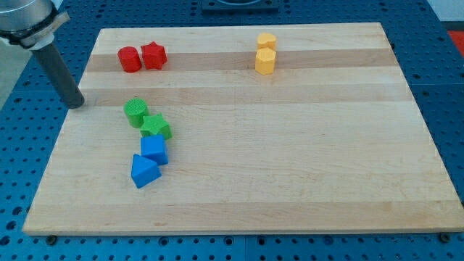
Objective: Push the green circle closer to the red circle
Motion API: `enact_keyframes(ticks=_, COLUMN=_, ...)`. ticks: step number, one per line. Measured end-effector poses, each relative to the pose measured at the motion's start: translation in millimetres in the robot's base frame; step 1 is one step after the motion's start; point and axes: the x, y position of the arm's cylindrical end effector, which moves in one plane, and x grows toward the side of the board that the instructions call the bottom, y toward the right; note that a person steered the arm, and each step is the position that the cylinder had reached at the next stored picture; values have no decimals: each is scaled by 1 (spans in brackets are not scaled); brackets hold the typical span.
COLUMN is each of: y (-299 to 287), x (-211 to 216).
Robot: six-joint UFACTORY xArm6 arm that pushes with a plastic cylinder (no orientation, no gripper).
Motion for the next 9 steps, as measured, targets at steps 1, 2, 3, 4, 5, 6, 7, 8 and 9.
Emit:
enact_keyframes(ticks=1, y=0, x=49)
enact_keyframes(ticks=2, y=51, x=88)
enact_keyframes(ticks=3, y=122, x=90)
enact_keyframes(ticks=4, y=169, x=75)
enact_keyframes(ticks=5, y=178, x=50)
enact_keyframes(ticks=6, y=165, x=48)
enact_keyframes(ticks=7, y=120, x=32)
enact_keyframes(ticks=8, y=90, x=-4)
enact_keyframes(ticks=9, y=96, x=-1)
